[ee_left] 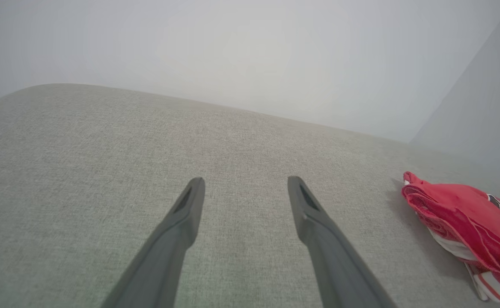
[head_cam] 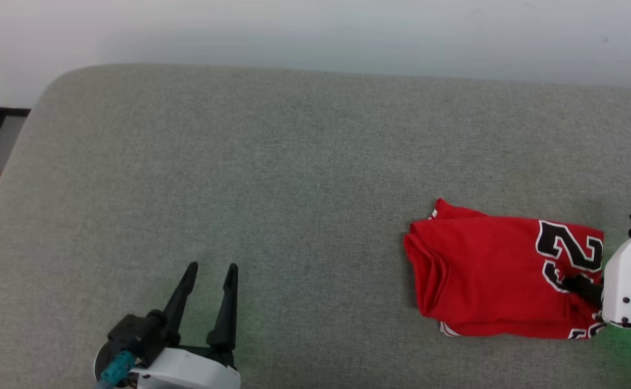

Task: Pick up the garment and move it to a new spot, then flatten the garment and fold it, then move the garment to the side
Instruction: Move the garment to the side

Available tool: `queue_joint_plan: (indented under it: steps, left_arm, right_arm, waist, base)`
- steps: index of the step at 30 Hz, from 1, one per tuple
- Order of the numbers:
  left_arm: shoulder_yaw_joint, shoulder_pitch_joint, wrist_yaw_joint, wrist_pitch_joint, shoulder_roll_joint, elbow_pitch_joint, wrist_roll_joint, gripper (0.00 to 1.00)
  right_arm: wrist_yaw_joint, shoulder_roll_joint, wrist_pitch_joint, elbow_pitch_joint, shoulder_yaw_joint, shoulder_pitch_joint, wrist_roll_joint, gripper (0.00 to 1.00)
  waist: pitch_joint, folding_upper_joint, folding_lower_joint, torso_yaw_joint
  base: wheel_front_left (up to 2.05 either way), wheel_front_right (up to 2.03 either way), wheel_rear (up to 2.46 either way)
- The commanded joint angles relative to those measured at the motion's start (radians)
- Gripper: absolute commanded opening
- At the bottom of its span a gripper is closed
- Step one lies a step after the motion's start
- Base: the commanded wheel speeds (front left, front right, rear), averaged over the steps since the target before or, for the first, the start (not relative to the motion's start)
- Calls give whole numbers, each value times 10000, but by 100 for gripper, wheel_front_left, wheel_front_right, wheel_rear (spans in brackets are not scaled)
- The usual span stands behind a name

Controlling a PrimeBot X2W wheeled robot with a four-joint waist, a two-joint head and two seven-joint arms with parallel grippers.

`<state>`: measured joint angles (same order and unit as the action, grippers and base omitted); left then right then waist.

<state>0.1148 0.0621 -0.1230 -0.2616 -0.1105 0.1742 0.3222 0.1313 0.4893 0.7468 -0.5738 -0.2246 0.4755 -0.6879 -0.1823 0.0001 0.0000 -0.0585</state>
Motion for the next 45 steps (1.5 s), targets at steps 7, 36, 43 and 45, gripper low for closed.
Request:
queue_joint_plan:
  steps: [7,36,43,45]
  left_arm:
    - [-95,408,-63,-38,57,-53,-161,100]
    - [2596,5594,-80,-8,-1992,317,-419,100]
    - [2820,6684,-81,9,-2331,114,-556,100]
    - [2874,6882,-81,22,-2354,91,-579,100]
  right_arm:
    - [-12,-164,-1514,132,154,-33,-597,0]
    - [-11,1073,-6125,-2846,2819,2782,-386,0]
    - [-11,1304,-7324,-4483,3070,4426,227,0]
    - [-11,1264,-7518,-4924,3012,4751,442,0]
  waist:
    - [-63,-1,0,472]
    - [-2941,-1,0,3888]
    - [-3828,-1,0,3758]
    - [-3970,-1,0,3706]
  base:
    - [0,0,0]
    - [0,0,0]
    - [0,0,0]
    - [0,0,0]
